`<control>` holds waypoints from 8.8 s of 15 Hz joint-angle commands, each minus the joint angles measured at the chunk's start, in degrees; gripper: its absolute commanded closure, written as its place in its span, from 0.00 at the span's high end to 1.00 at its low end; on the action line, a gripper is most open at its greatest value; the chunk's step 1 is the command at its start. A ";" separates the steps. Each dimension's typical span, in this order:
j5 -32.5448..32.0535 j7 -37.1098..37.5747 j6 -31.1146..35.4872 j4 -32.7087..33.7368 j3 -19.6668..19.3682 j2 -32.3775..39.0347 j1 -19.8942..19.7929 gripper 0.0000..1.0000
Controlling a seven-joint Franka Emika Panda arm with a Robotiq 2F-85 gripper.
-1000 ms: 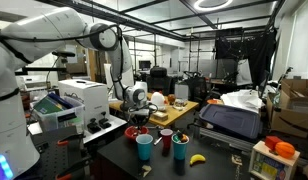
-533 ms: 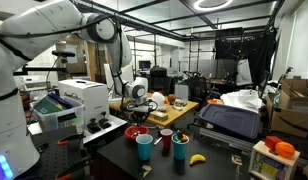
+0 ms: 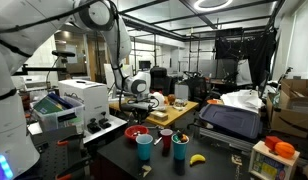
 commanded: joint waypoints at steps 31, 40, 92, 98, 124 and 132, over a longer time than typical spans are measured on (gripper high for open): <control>-25.13 59.42 7.29 -25.53 -24.61 -24.57 15.70 0.03; -5.40 40.19 6.31 -3.61 -19.25 -6.92 10.65 0.03; -9.51 51.36 -10.59 -7.47 -19.14 -12.45 17.29 1.00; -6.81 40.65 -7.22 -3.70 -16.48 -10.20 15.03 1.00; 4.01 25.51 -25.89 2.17 -9.70 -23.93 9.41 1.00; 3.60 27.86 -26.18 2.41 -9.72 -24.67 10.14 1.00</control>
